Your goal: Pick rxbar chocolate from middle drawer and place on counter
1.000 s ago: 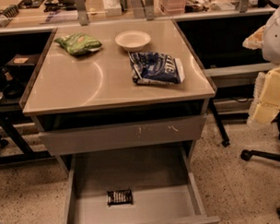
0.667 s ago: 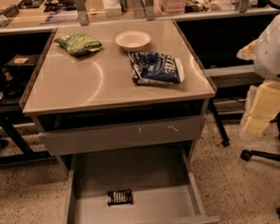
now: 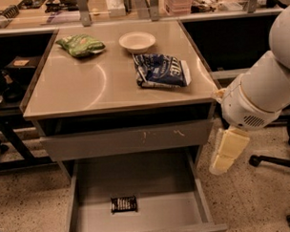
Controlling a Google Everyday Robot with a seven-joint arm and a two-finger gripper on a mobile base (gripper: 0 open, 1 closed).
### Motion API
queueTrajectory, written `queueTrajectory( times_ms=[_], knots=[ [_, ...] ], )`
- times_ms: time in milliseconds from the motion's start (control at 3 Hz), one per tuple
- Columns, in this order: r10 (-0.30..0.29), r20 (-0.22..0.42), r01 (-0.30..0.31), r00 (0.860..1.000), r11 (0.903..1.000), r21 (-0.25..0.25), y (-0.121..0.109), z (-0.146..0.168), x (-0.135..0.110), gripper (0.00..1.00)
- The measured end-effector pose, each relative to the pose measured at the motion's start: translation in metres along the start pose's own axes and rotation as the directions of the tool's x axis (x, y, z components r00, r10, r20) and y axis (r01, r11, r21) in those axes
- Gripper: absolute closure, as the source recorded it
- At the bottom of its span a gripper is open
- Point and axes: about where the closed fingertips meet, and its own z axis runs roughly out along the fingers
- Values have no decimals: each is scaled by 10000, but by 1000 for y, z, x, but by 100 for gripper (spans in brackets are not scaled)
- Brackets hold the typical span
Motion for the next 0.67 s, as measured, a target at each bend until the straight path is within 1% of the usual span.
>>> queueTrajectory(
  times_ms=[333,667],
  knots=[
    [0,0,0,10000,10000,0,0,0,0,0],
    [67,144,-65,9999,9999,-150,10,22,-1,0]
  ],
)
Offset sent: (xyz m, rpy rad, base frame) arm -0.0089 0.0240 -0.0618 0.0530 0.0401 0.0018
